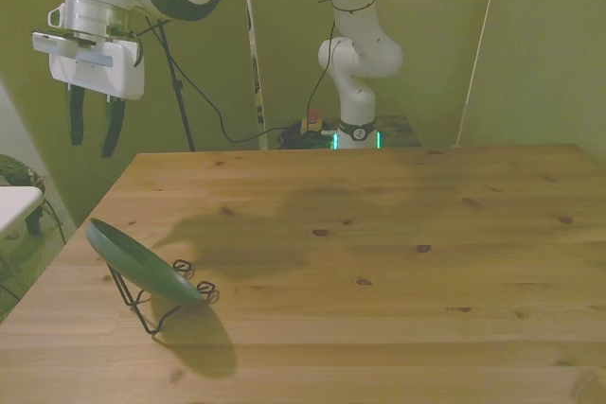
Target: Unload the plate
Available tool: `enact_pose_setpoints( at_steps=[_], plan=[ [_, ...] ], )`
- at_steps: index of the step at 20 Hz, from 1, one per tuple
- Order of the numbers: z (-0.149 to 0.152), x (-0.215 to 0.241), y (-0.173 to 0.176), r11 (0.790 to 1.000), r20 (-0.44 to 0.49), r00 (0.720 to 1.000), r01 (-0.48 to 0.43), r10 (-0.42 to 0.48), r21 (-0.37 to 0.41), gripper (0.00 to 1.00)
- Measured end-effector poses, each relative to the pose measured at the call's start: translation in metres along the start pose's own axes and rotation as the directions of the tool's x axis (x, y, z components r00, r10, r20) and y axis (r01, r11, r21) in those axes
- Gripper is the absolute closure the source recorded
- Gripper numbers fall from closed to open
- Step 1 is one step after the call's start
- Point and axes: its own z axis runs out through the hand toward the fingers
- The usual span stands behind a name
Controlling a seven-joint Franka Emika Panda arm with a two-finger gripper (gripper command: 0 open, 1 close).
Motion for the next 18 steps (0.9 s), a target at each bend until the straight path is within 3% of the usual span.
enact_pose_setpoints(
  at_steps=[5,18],
  plan=[
    [0.03,-0.013,-0.023,0.996,-0.015,0.996,0.093,-0.093,0.016,0.0],
    [0.088,-0.029,-0.04,0.987,-0.047,0.986,0.162,-0.161,0.017,0.0]
  ],
)
